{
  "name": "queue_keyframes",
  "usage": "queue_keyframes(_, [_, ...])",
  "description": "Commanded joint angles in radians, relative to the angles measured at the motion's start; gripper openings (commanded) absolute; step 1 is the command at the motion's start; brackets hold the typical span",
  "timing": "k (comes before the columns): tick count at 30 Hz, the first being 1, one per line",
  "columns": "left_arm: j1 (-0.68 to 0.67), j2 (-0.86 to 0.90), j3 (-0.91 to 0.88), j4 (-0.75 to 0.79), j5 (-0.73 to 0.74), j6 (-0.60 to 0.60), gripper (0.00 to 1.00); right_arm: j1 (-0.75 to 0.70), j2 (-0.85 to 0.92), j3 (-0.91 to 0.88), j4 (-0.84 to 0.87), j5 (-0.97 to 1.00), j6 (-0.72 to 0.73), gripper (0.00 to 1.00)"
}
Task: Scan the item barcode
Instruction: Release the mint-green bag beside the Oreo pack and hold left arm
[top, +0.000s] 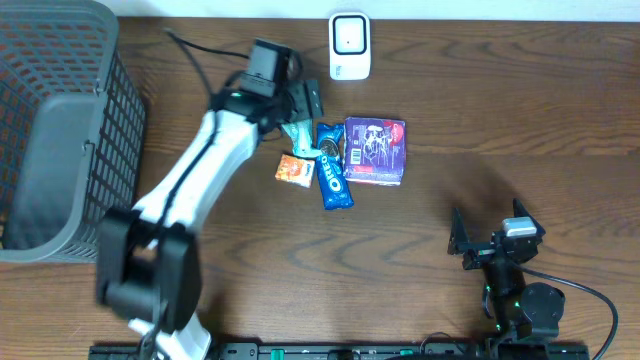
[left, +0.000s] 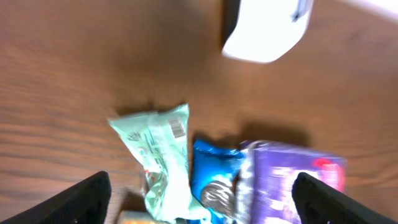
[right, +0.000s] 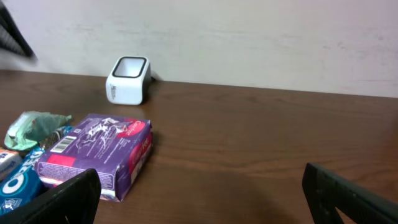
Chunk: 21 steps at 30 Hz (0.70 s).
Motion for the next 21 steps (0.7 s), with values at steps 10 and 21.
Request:
queue_keyframes(10, [0.118,-0.256,-0.013,-0.531,-0.146,0.048,0.98,0.004,-0.006,-0.002,-0.003,-0.006,-0.008,0.99])
queue_keyframes(21, [0.118,-0.256,-0.027,-0.608,-0.147,0.047,0.98,0.004,-0.006,-0.002,-0.003,-0.006,-0.008,0.99])
